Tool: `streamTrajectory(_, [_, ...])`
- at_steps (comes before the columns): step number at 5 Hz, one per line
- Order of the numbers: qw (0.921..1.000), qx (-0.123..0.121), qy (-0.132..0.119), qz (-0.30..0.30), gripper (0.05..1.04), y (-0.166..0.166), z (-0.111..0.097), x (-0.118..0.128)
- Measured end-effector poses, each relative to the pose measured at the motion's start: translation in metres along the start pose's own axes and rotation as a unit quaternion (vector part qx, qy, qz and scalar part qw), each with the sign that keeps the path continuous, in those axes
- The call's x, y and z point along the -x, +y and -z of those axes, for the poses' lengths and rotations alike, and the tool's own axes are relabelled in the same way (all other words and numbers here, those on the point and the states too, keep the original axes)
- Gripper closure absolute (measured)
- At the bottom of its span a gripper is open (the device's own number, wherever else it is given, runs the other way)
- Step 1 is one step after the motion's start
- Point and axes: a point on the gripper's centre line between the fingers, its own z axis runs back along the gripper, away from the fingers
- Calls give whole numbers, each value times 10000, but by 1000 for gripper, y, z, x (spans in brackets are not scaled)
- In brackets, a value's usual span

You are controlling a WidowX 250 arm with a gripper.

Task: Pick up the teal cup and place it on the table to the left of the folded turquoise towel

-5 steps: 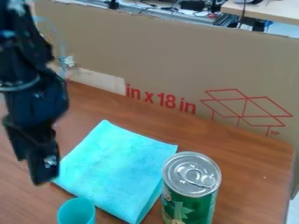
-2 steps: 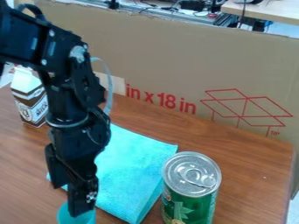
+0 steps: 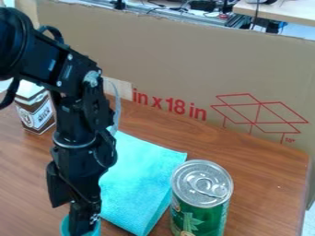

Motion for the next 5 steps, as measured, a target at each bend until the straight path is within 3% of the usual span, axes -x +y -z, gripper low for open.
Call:
streamTrajectory(1, [9999,24,95,-104,122,2,8,5])
streamTrajectory(2, [9998,80,166,-61,408,0,14,11])
streamTrajectory(3, [9998,168,34,-67,711,-6,7,13])
streamTrajectory(4, [9993,265,-247,44,924,-13,-13,17])
streamTrajectory(5, [9976,136,-671,130,999,-14,-45,21])
